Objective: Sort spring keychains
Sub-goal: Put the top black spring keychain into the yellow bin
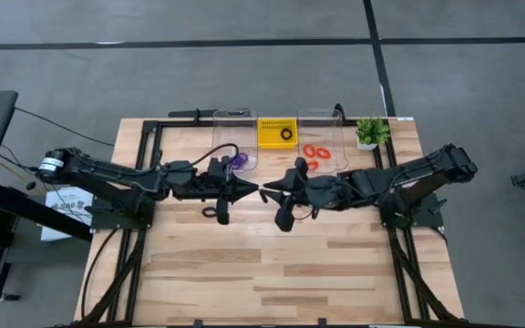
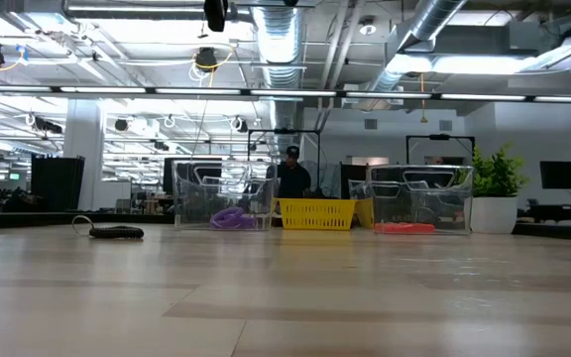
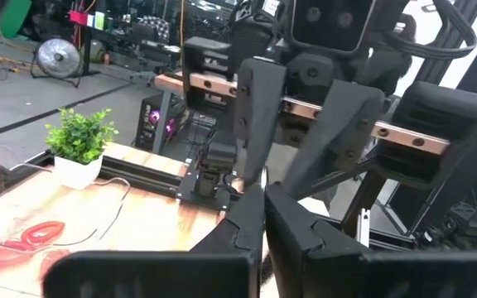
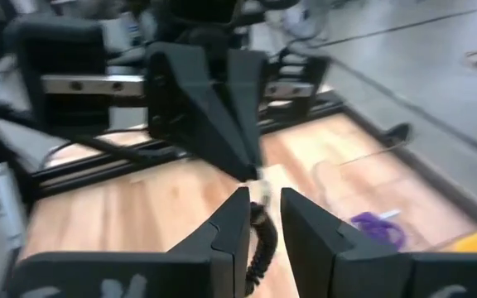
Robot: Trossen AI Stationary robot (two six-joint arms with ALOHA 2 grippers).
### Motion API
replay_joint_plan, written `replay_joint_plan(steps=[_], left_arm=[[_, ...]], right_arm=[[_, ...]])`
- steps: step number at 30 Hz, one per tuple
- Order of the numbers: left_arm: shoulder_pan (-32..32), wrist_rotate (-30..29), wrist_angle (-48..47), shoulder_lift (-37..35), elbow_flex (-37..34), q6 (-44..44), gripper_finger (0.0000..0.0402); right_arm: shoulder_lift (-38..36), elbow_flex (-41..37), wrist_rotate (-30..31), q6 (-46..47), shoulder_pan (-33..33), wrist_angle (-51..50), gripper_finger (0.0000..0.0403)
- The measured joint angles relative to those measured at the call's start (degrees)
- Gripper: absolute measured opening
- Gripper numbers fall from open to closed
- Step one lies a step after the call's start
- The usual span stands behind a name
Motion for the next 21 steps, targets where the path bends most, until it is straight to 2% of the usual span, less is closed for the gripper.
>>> replay_joint_plan(steps=[5,10,21], left_arm=[[0.0,0.0,0.0,0.0,0.0,0.0,0.001],[0.0,0.2,-0.4,0.0,0.0,0.0,0.001],[0.2,0.6,-4.1,-0.5,-0.1,-0.2,0.0014]], right_arm=[[0.0,0.0,-2.1,0.0,-0.5,0.3,0.0056],[0.0,0.0,-2.2,-1.0,-0.2,0.2,0.0008],[0.0,-0.1,-0.9,0.7,-0.1,1.3,0.0001]])
